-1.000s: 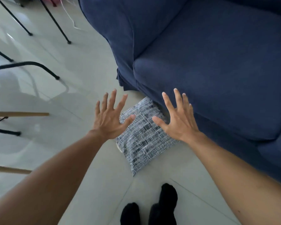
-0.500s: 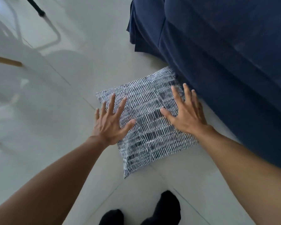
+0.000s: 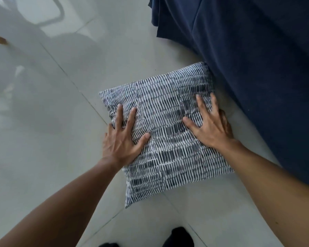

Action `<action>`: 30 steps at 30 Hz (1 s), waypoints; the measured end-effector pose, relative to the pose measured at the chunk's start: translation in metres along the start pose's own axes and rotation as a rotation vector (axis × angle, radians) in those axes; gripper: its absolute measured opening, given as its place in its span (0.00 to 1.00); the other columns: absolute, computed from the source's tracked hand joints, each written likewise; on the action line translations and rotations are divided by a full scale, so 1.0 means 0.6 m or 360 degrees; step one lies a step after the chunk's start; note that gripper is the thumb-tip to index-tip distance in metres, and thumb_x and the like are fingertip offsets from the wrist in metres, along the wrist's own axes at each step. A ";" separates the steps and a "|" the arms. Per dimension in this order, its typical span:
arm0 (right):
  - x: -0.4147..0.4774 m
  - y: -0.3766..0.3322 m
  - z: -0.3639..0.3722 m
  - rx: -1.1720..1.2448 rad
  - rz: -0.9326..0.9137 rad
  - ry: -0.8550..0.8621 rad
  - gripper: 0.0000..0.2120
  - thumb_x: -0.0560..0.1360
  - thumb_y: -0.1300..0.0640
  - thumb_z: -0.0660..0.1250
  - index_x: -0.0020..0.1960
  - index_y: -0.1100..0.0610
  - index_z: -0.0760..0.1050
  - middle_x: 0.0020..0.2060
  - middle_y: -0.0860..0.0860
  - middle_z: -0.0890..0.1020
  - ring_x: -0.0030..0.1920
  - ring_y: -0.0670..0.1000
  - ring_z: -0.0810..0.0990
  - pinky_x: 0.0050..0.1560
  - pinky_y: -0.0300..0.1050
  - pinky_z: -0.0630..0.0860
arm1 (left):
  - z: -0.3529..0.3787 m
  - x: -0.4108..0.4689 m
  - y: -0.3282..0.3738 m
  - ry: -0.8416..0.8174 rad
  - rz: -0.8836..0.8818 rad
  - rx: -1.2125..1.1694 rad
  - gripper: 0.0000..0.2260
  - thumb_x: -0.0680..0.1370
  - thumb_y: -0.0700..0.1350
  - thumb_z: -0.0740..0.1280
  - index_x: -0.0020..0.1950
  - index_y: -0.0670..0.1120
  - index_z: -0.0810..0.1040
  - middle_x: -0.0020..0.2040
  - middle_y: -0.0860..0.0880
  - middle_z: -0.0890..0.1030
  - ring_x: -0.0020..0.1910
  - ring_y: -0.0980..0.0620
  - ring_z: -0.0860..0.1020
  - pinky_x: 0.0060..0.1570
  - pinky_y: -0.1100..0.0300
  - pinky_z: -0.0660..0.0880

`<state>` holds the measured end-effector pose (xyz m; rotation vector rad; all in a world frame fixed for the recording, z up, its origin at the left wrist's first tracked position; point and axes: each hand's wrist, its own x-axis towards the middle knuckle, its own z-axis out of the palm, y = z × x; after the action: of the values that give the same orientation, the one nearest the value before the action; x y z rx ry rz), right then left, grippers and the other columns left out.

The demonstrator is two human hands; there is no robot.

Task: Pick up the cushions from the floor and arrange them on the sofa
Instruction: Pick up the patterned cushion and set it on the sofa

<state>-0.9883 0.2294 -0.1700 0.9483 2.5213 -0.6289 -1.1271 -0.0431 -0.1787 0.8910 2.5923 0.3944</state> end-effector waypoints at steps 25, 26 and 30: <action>-0.209 -0.247 -0.187 0.0277 -0.0548 0.0233 0.43 0.74 0.28 0.56 0.81 0.36 0.39 0.81 0.51 0.46 0.70 0.62 0.73 0.59 0.57 0.77 | -0.347 -0.143 -0.013 0.0203 0.0247 -0.0372 0.37 0.79 0.69 0.58 0.85 0.56 0.51 0.85 0.49 0.41 0.82 0.44 0.49 0.66 0.43 0.64; -0.219 -0.264 -0.208 0.0286 -0.0585 0.0275 0.42 0.75 0.28 0.57 0.82 0.38 0.41 0.80 0.51 0.47 0.69 0.62 0.74 0.59 0.56 0.78 | -0.377 -0.148 -0.014 0.0221 0.0260 -0.0366 0.37 0.80 0.68 0.58 0.85 0.56 0.51 0.85 0.49 0.41 0.83 0.44 0.49 0.66 0.43 0.64; -0.255 -0.322 -0.293 0.0289 -0.0691 0.0419 0.42 0.75 0.31 0.61 0.82 0.42 0.48 0.80 0.55 0.50 0.65 0.61 0.77 0.51 0.51 0.80 | -0.486 -0.163 -0.009 0.0304 0.0309 -0.0338 0.37 0.80 0.69 0.58 0.84 0.57 0.51 0.85 0.47 0.42 0.82 0.46 0.48 0.68 0.43 0.62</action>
<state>-1.0460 0.1121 0.1030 0.5661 2.9798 -0.9254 -1.1836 -0.1504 0.1042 1.0775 2.5747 0.8292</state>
